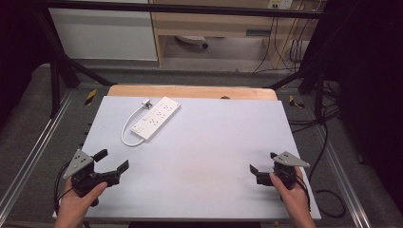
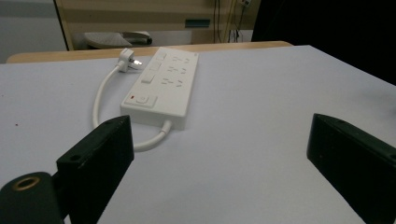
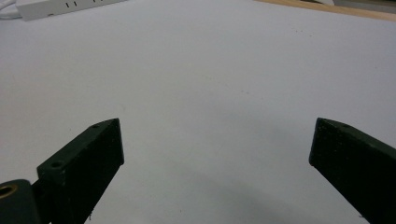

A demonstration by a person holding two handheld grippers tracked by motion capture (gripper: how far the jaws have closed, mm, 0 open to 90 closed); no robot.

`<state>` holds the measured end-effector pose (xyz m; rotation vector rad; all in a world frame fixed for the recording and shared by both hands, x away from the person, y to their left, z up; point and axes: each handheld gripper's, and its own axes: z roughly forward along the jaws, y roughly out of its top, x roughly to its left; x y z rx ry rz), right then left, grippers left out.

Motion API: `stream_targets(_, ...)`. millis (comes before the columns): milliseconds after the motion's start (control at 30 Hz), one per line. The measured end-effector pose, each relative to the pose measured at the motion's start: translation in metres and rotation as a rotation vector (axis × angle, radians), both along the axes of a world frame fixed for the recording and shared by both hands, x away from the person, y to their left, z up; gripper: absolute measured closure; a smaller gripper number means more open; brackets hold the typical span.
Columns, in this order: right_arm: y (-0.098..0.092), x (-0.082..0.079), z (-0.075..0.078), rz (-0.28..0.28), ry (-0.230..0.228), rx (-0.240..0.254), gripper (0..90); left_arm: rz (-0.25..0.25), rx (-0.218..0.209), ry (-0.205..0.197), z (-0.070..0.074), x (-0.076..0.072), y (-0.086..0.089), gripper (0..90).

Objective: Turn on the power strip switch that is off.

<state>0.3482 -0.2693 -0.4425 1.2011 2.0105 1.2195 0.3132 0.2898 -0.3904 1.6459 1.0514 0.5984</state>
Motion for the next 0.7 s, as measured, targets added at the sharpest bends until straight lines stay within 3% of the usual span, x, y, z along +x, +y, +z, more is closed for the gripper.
stream_targets(433,0.003,-0.001,0.001,0.012,-0.003,0.0,3.4,-0.031,0.027,-0.005,0.012,0.013,-0.011,8.0)
stream_targets(700,0.008,-0.005,0.004,0.023,-0.011,0.007,3.3,-0.036,0.029,-0.004,0.021,0.028,-0.014,8.0)
